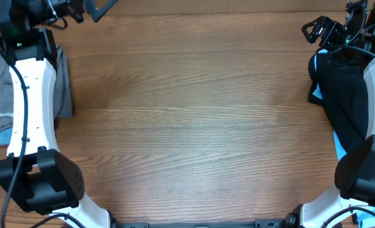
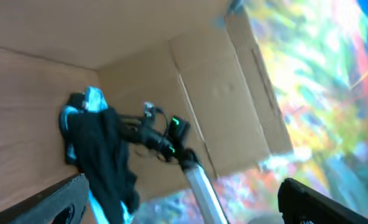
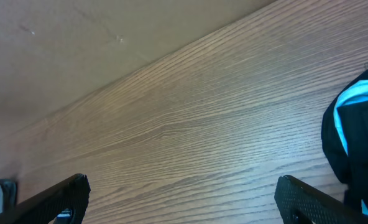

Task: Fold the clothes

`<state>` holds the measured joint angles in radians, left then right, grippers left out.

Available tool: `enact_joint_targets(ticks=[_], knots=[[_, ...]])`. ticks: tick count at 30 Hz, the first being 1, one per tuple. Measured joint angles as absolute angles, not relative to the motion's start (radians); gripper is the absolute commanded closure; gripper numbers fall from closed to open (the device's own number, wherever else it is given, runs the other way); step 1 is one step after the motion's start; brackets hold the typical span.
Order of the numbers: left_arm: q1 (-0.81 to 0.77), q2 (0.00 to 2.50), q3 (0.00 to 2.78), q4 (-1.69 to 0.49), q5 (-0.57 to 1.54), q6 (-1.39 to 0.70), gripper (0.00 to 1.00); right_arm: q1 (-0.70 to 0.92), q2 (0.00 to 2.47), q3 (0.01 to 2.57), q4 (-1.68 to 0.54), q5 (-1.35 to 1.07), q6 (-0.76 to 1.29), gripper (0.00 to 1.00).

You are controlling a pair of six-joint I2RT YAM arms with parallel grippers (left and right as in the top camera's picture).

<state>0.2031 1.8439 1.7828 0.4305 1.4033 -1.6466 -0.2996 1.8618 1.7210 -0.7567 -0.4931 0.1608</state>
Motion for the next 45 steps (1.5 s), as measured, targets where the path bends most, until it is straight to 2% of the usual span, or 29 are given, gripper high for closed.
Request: enact_joint_targets(ticks=[1,3,7,20,26,30,35,39,45], knots=[[0.204,1.848,1.784,0.290,1.357,-1.510,0.00,-0.299,1.862,1.721,-0.756,-0.493,0.160,0.00],[0.205,1.850,1.789,0.025,1.319,-1.418,0.00,-0.300,1.862,1.721,-0.756,-0.493,0.160,0.00],[0.204,1.849,1.786,-0.265,1.284,-1.314,0.00,-0.300,1.862,1.721,-0.756,-0.493,0.160,0.00],[0.205,1.849,1.786,-0.308,1.275,-1.271,0.00,-0.298,1.862,1.721,-0.757,-0.493,0.160,0.00],[0.204,1.849,1.786,-0.311,1.274,-1.272,0.00,-0.208,1.802,1.710,-0.786,-0.480,0.161,0.00],[0.205,1.849,1.786,-0.311,1.272,-1.271,0.00,-0.021,1.564,1.705,-0.781,-0.477,0.160,0.00],[0.205,1.849,1.786,-0.313,1.271,-1.271,0.00,0.315,1.141,1.713,-0.780,-0.443,0.144,0.00],[0.205,1.849,1.786,-0.313,1.270,-1.271,0.00,0.416,0.864,1.727,-0.916,-0.358,0.132,0.00],[0.205,1.849,1.787,-0.315,1.270,-1.271,0.00,0.400,0.465,1.628,-1.177,-0.247,0.130,0.00]])
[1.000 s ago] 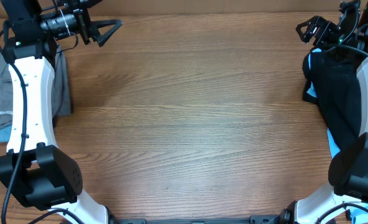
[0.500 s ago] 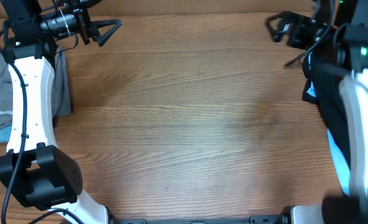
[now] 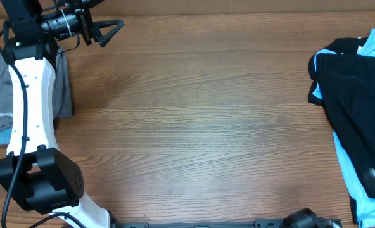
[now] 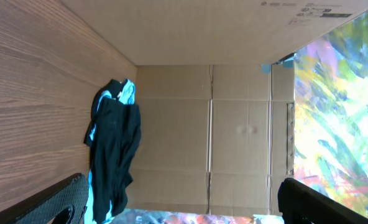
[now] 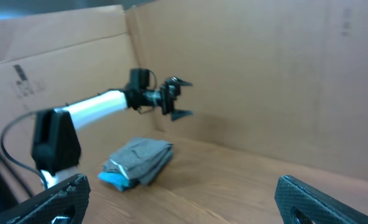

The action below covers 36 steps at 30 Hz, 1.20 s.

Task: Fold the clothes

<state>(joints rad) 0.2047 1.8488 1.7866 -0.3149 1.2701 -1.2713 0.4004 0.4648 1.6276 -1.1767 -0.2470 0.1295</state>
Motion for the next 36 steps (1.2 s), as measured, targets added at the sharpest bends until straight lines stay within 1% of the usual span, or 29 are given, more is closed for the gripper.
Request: enact_joint_targets(ticks=[4,6,8,16,18,20,24,32,36], knots=[[0.205,1.849,1.787,-0.315,1.270,-1.271,0.00,0.321,0.329,1.459,-1.167,-0.197,0.129,0.00],[0.205,1.849,1.787,-0.315,1.270,-1.271,0.00,0.271,0.273,1.317,-1.146,-0.181,0.130,0.00],[0.205,1.849,1.787,-0.315,1.270,-1.271,0.00,0.235,0.226,1.134,-1.022,-0.162,0.128,0.00],[0.205,1.849,1.787,-0.314,1.269,-1.260,0.00,0.210,0.028,0.369,-0.089,-0.104,0.128,0.00],[0.205,1.849,1.787,-0.315,1.270,-1.260,0.00,0.199,0.019,0.259,0.076,-0.105,0.130,0.00],[0.205,1.849,1.787,-0.315,1.269,-1.260,0.00,0.183,0.016,0.162,0.168,-0.104,0.130,0.00],[0.205,1.849,1.787,-0.315,1.269,-1.260,0.00,0.132,0.015,0.032,0.203,-0.104,0.130,0.00],[0.205,1.849,1.787,-0.315,1.269,-1.260,0.00,0.118,0.014,0.018,-0.036,-0.095,0.130,0.00],[0.205,1.849,1.787,-0.315,1.269,-1.260,0.00,0.118,0.014,0.018,-0.080,-0.092,0.130,0.00]])
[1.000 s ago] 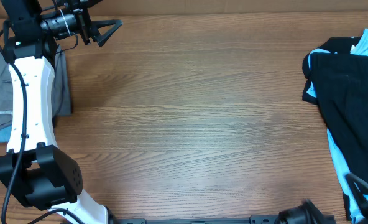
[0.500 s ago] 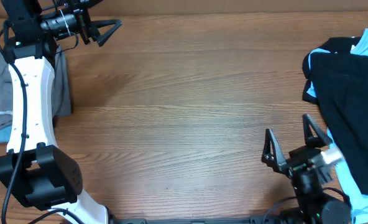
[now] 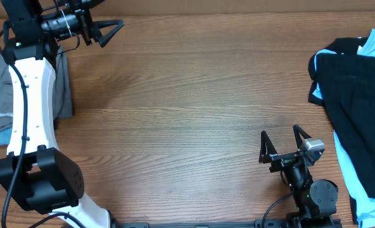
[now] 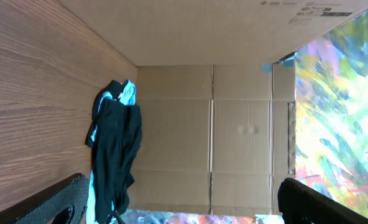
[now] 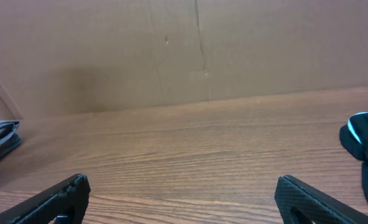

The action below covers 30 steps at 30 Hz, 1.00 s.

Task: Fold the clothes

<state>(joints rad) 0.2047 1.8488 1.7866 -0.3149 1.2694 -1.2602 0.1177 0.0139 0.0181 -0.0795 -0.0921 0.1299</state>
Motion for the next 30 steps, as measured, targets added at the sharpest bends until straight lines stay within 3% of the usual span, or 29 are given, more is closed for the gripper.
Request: enact_joint_targets(ticks=[23,27,30], knots=[[0.205,1.849,1.787,-0.327,1.267,-1.227,0.00,0.118,0.014,0.018,-0.080,-0.089,0.130,0.00],[0.196,1.830,1.786,-0.535,1.198,-1.028,0.00,0.118,0.014,0.018,-0.081,-0.088,0.130,0.00],[0.166,1.740,1.780,-0.715,1.022,-0.893,0.00,0.118,0.014,0.018,-0.082,-0.088,0.130,0.00]])
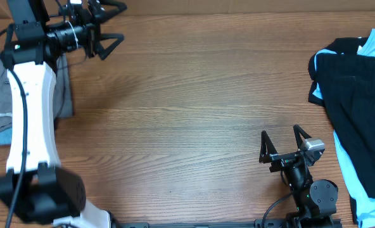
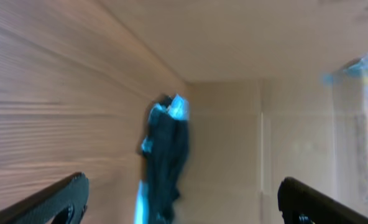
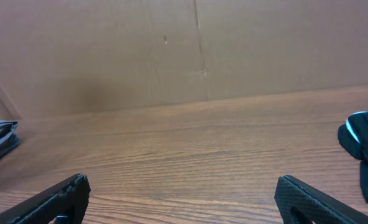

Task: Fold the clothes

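Observation:
A crumpled black and light-blue garment (image 1: 349,95) lies at the table's right edge; it also shows blurred in the left wrist view as the garment (image 2: 165,146) and at the right margin of the right wrist view (image 3: 364,155). A folded grey stack sits at the far left, partly under the left arm. My left gripper (image 1: 114,22) hangs open at the far left corner, pointing right. My right gripper (image 1: 280,133) stands open low at the near right, empty, well short of the garment.
Cardboard walls (image 3: 171,50) close off the far side of the wooden table (image 1: 187,120). The right arm's base (image 1: 314,193) sits at the near edge. The folded grey stack appears at the left of the right wrist view.
My left gripper has turned and shifted slightly at the far left corner; its wrist view is now blurred and tilted. The right gripper and both piles of clothes are unchanged.
At first my right arm reached over the black garment at the far right, with the left gripper at the far left corner. Then the right arm was gone from over the garment. After that it sat folded at the near right, open, where it remains.

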`<state>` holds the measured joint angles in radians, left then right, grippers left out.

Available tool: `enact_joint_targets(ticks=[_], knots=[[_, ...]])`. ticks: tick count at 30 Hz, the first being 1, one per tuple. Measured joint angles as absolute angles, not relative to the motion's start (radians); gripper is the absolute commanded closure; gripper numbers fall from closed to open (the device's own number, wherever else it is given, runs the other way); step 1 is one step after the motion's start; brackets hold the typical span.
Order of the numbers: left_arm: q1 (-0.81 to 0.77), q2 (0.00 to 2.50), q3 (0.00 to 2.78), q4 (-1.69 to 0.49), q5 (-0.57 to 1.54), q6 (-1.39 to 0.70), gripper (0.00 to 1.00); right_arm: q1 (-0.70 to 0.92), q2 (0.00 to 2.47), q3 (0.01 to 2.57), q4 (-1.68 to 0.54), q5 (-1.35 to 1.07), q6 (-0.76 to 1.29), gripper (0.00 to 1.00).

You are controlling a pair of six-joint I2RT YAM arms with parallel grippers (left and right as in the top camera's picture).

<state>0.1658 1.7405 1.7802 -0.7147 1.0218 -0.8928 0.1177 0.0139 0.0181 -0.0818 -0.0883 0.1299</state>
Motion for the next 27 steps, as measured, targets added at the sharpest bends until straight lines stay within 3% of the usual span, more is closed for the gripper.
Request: enact_joint_targets(ticks=[4,6,11,13,17,21,27], knots=[[0.091,1.542,1.780,-0.865,0.651,-0.755,0.00,0.118,0.014,0.018,-0.081,-0.089,0.130,0.00],[-0.025,1.343,1.788,-1.008,0.172,-0.708,0.00,0.118,0.014,0.018,-0.081,-0.088,0.130,0.00],[-0.089,1.211,1.794,-1.295,-0.506,-0.623,0.00,0.118,0.014,0.018,-0.081,-0.088,0.130,0.00],[-0.068,1.217,1.793,-1.373,-0.655,-0.594,0.00,0.118,0.014,0.018,-0.081,-0.089,0.130,0.00],[0.021,1.224,1.741,-1.417,-0.812,-0.487,0.00,0.118,0.014,0.018,-0.081,-0.088,0.130,0.00],[0.046,1.217,1.567,-1.365,-0.827,-0.394,0.00,0.118,0.014,0.018,-0.081,-0.088,0.130,0.00],[0.048,1.055,1.078,-0.823,-0.704,-0.347,0.00,0.118,0.013,0.018,-0.081,-0.089,0.130,0.00]])
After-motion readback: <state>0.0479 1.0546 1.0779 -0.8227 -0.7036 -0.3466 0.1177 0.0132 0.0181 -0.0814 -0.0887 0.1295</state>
